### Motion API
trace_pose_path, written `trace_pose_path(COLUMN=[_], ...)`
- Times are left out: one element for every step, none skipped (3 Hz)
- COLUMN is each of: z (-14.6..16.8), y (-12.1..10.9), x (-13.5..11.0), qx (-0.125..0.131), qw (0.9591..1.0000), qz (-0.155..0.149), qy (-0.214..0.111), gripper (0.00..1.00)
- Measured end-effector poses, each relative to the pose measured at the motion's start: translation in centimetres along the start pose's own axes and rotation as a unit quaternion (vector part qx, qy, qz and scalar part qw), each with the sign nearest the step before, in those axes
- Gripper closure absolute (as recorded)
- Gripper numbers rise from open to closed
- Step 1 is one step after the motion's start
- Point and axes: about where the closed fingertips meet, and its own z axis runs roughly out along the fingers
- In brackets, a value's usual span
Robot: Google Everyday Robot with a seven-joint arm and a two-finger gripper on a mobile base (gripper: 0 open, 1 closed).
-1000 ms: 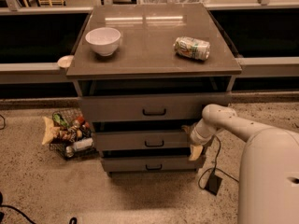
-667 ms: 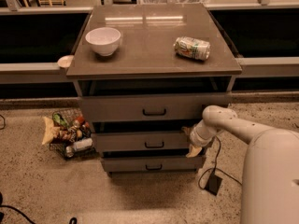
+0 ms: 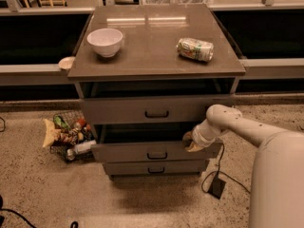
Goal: Open middle drawer
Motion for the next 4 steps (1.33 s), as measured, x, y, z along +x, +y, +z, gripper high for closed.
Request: trace_pose_path(z=[-0.7,-0.9,-1.0,-0.6], y=[-0.2,0.4,0.4,2.2], x=[-0.3,-0.6,-0.8,-1.8], qx=[0.000,-0.002,-0.002,-0.019], qw=[1.0000,1.0000,0.9999,0.9991], qz=[0.000,-0.003,-0.004,-0.003], qy=[0.000,-0.007,-0.010,-0.037], gripper=[1.00,1.00,1.00,1.00])
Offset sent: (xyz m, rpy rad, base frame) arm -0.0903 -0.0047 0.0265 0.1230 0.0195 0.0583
